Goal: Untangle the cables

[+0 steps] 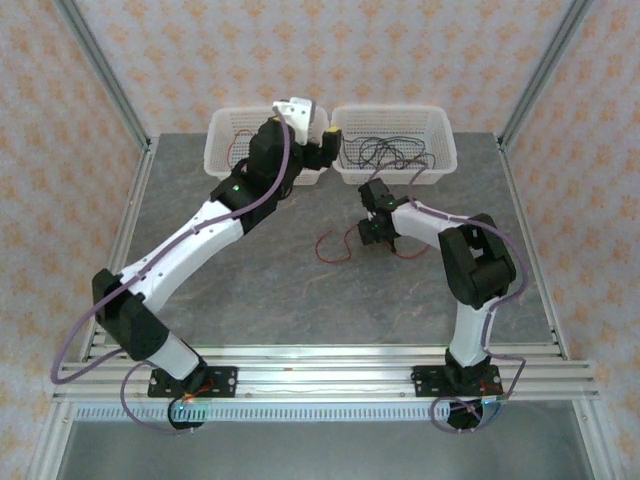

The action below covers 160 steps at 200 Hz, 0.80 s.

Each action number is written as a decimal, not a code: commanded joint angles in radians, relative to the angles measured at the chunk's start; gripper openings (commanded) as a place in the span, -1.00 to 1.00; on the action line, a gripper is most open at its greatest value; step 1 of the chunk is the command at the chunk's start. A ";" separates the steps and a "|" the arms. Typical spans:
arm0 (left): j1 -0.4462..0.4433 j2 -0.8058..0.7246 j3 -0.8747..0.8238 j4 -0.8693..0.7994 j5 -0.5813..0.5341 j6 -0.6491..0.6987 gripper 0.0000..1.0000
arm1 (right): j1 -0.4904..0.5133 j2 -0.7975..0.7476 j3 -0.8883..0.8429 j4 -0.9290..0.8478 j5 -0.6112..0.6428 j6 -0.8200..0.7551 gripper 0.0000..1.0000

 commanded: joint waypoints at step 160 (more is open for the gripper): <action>-0.026 -0.526 -0.450 -0.126 -0.153 -0.187 0.83 | -0.024 -0.288 0.132 0.012 -0.275 0.016 -1.00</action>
